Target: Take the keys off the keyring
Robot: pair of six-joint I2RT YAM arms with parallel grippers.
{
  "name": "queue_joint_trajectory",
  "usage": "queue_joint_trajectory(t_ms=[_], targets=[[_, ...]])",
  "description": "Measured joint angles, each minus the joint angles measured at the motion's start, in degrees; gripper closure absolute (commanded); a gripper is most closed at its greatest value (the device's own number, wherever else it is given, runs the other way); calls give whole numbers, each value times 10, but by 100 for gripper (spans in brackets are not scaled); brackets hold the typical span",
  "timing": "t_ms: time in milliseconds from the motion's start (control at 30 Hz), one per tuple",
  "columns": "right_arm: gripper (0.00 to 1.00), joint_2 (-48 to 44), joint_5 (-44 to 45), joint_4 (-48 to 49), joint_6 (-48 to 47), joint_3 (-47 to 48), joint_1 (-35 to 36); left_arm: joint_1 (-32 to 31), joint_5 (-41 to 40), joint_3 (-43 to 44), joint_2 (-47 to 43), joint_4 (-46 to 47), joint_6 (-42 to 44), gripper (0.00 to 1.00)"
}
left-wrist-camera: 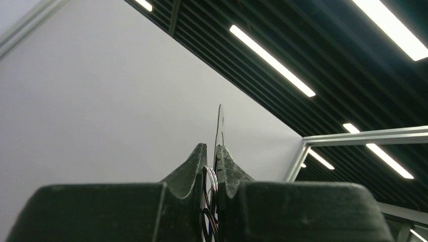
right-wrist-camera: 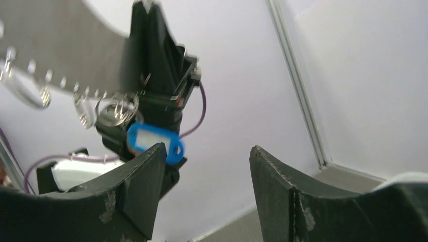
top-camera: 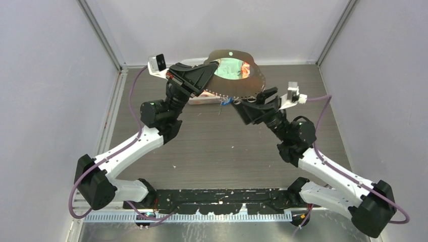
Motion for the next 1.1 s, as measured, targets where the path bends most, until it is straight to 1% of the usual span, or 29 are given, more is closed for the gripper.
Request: queue_joint_trajectory(t_ms=[67, 167, 300, 367, 467, 633, 767, 967, 1100], targets=[[28, 17, -37, 52, 67, 5, -53, 0, 9, 5, 2, 9, -5, 100], [25, 56, -78, 127, 151, 13, -97, 0, 18, 10, 8, 29, -19, 99], [27, 120, -130, 200, 247, 47, -104, 0, 21, 15, 17, 47, -38, 100], [27, 140, -146, 216, 276, 62, -103, 0, 20, 15, 18, 47, -40, 99], [27, 144, -151, 230, 298, 63, -97, 0, 12, 15, 17, 42, -38, 100], [26, 125, -136, 249, 286, 39, -62, 0, -14, 15, 8, 21, -29, 100], [23, 116, -119, 252, 237, 19, -23, 0, -37, 15, 3, 3, -27, 99], [22, 101, -96, 207, 138, 12, -1, 0, -50, 15, -2, -23, -23, 99], [22, 101, -96, 183, 105, 25, -1, 0, -54, 14, -9, -38, -15, 100]])
